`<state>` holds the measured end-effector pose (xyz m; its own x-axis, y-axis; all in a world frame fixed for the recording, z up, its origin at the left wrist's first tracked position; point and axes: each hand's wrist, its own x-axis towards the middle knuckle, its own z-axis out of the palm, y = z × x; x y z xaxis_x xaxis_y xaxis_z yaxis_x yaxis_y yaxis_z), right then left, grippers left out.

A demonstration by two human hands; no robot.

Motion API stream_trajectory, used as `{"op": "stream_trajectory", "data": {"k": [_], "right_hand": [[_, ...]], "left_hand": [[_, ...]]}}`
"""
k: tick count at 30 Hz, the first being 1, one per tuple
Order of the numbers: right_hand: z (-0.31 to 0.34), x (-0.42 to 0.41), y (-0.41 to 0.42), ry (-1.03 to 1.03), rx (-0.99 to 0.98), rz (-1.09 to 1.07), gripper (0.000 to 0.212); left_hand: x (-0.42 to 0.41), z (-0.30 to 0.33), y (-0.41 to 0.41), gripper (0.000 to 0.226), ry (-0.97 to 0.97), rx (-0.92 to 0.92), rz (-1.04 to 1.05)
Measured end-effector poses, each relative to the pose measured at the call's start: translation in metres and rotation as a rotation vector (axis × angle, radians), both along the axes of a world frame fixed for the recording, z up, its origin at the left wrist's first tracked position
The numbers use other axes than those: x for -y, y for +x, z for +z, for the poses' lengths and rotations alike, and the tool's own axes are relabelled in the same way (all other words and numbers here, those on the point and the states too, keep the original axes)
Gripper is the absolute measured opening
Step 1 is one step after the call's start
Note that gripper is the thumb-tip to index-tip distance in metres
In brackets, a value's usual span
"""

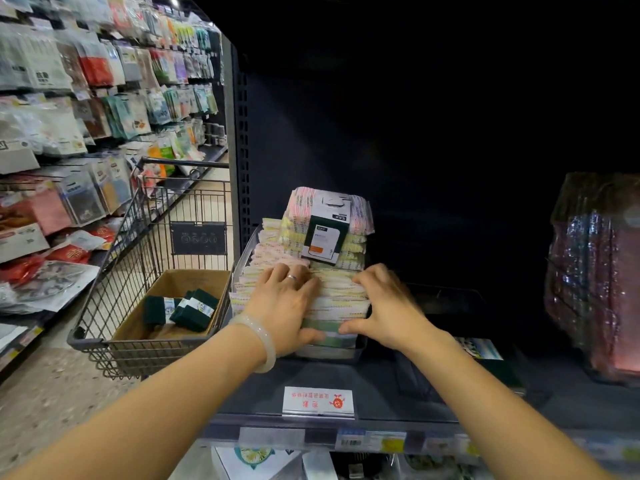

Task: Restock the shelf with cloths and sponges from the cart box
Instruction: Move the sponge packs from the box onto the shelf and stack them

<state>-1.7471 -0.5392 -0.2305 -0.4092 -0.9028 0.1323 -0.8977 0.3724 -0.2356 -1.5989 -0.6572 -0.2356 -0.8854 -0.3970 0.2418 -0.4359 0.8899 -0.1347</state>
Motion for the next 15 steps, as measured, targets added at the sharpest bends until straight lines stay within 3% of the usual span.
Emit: {"op": "stream_trajectory", "data": {"k": [2, 5, 8, 10, 12, 15], "right_hand": [[0.004, -0.004, 0.0, -0.045, -0.005, -0.011, 0.086], [0.022, -0.006, 0.003, -0.301, 0.051, -0.065, 0.078], [0.04, 0.005, -0.002, -0.571, 0.28, -0.199, 0.079], [0.044, 0.017, -0.01, -0.547, 0.512, -0.237, 0.089], [0.042, 0.028, -0.014, -0.484, 0.684, -0.228, 0.083], [0.04, 0.035, -0.009, -0.518, 0.671, -0.194, 0.053]], "left_hand": [[0.0, 0.0, 0.005, 0.087, 0.027, -0.146, -0.048], [0.01, 0.004, 0.005, 0.068, 0.064, -0.485, -0.079], [0.019, 0.02, -0.001, 0.073, 0.31, -0.715, 0.033], [0.026, 0.035, -0.007, 0.086, 0.681, -0.722, 0.136], [0.033, 0.044, -0.015, 0.072, 1.012, -0.671, 0.172], [0.037, 0.048, -0.018, 0.042, 0.95, -0.752, 0.159]]}}
